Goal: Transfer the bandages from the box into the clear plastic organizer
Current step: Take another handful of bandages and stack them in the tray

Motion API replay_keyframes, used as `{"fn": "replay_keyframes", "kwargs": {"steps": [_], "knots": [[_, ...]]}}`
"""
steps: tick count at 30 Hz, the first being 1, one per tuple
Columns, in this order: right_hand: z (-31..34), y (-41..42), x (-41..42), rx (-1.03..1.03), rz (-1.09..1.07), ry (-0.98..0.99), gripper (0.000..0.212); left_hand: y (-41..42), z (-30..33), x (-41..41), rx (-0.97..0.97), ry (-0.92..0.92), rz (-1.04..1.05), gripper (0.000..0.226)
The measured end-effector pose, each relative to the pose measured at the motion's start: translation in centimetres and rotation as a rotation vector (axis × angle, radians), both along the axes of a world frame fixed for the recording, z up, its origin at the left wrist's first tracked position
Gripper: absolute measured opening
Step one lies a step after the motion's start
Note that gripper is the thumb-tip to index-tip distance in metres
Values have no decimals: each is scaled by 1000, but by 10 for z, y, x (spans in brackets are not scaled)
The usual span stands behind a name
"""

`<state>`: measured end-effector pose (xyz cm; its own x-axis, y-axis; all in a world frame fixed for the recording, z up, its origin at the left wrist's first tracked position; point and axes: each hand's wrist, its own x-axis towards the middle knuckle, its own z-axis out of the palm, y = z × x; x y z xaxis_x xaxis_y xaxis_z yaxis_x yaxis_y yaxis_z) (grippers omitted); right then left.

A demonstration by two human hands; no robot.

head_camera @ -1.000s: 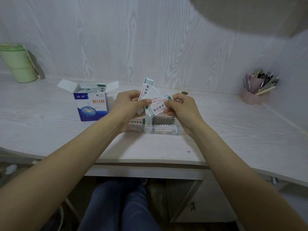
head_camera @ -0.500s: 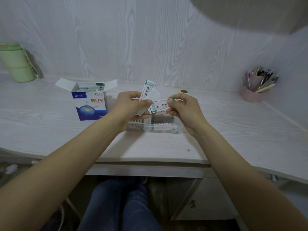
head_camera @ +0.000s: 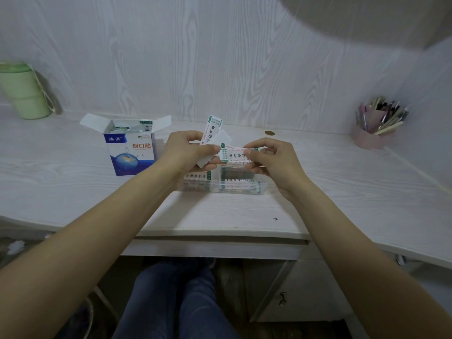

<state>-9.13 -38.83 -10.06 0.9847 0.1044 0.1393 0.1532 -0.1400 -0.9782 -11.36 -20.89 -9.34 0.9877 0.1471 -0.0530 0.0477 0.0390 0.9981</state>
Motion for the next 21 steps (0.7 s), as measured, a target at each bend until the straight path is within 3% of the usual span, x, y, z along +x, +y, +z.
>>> {"fn": "replay_keyframes", "kwargs": {"steps": [4, 9, 13, 17, 21], "knots": [[0, -2, 0, -100, 23, 42, 9, 1, -1, 0, -15, -4, -7, 25], [0, -5, 6, -69, -3, 0, 7, 5, -1, 0, -58, -22, -32, 27], [-9, -11, 15, -355, -97, -78, 12, 10, -1, -2, -72, -37, -24, 25], [-13, -5, 16, -629, -49, -104, 8, 9, -2, -1, -72, -37, -36, 29], [-9, -1, 16, -747, 7, -123, 10, 8, -1, -2, -61, -23, -64, 32]]}}
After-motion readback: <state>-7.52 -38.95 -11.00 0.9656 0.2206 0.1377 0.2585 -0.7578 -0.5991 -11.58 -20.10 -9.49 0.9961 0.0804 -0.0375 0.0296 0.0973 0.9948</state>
